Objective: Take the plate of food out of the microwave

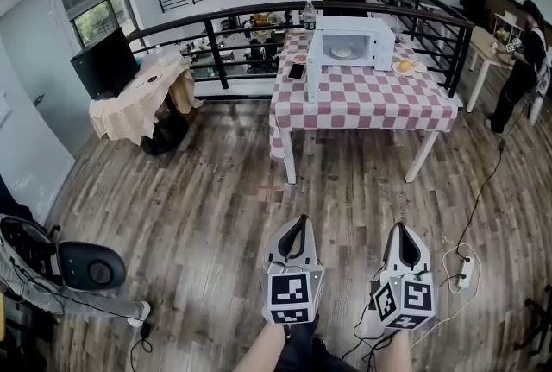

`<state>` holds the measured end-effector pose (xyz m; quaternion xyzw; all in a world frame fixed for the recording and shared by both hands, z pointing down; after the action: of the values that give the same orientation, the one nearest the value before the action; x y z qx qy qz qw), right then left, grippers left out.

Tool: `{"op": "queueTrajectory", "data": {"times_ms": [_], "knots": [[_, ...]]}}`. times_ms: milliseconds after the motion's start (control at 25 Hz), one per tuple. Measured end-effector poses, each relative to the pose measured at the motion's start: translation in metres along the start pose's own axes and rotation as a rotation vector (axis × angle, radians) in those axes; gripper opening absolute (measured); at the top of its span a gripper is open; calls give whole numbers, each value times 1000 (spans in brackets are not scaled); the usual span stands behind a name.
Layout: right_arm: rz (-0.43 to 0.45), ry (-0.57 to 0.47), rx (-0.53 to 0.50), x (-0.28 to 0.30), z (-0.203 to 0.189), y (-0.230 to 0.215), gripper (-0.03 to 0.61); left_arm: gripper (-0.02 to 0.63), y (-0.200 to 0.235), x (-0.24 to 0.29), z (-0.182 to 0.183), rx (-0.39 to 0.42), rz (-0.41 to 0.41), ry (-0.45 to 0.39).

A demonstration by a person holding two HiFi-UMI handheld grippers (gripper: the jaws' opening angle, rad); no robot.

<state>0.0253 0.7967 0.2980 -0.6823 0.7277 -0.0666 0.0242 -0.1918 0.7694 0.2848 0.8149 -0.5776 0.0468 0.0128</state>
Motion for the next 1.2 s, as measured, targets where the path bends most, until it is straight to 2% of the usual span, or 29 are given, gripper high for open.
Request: {"op": "queueTrajectory", "data": {"times_ms": [440,640,920,1200], "knots": [[-78,12,-16,64,-8,-21,-6,29,19,80,-9,-17,-61,7],[-65,12,-32,114,-7,-26,-6,29,35,135,-7,-19,-95,11],[-91,9,-47,175,0,-22,-6,29,60,199,-2,0,-156,6],[-110,17,-15,202,-6,-20,-6,29,82,231,-6,-3,-154,21]]}}
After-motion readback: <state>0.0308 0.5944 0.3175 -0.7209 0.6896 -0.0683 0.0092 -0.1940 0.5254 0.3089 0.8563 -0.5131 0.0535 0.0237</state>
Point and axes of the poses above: the fingertips, and each gripper's own axes: x forward along the fingers, y to its left, z out of its top, the point moved 7 cm from there along -x, backward along the fingers, and after that the axes turned 2 degrees about -z, right-handed, at the moved point
